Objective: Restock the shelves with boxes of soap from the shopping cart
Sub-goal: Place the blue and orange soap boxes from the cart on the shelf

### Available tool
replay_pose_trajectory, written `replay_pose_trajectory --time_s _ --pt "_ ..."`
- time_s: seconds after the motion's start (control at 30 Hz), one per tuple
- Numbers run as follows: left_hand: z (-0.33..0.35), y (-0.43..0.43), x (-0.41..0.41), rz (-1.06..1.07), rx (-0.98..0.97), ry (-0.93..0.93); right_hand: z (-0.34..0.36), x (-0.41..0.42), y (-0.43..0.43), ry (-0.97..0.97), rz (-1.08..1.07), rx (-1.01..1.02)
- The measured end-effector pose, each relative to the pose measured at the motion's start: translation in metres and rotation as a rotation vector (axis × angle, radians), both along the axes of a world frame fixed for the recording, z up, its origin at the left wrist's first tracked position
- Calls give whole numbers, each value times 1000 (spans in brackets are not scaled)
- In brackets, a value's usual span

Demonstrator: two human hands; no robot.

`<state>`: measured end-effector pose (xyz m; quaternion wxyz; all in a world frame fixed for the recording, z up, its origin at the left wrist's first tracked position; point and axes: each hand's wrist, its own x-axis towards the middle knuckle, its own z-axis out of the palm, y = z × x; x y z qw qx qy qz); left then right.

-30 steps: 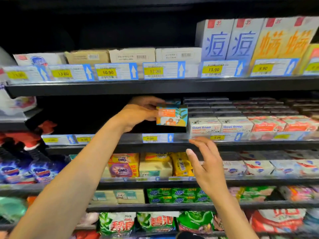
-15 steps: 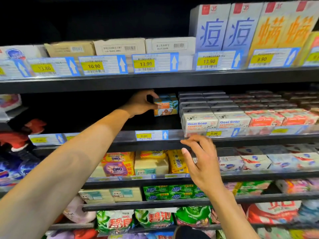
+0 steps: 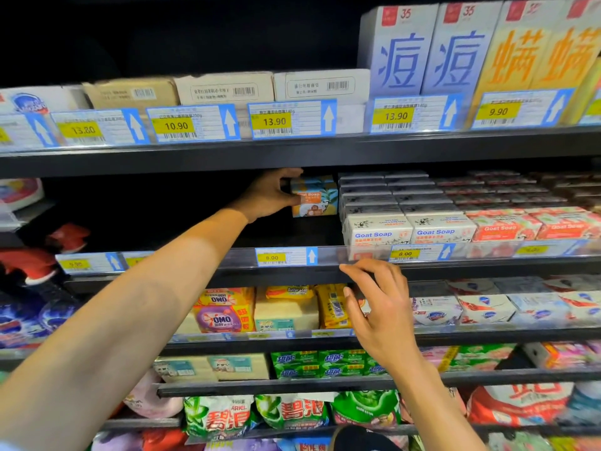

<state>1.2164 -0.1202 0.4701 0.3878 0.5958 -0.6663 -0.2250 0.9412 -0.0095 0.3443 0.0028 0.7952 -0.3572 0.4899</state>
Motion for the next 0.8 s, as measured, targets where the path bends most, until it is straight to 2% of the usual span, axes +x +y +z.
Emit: replay_pose_trajectory --time_s 0.13,0.23,0.33,0.43,0.5,0.6,0.8 --pt "3 3 -1 -3 42 -97 -1 -3 0 70 -12 -11" --pt "11 15 -1 24 51 -266 6 -6 3 171 -32 8" --pt "25 48 -9 68 -7 -367 20 -14 11 287 -31 28" --pt "33 104 -26 70 -31 -416 36 -27 30 292 -60 98" --pt "30 144 -40 74 -152 -502 43 -40 47 293 -96 151" --pt "11 198 -68 24 -311 -542 51 -65 78 362 -143 251" --pt "-39 262 -150 -186 -225 -628 48 -142 166 431 -349 410"
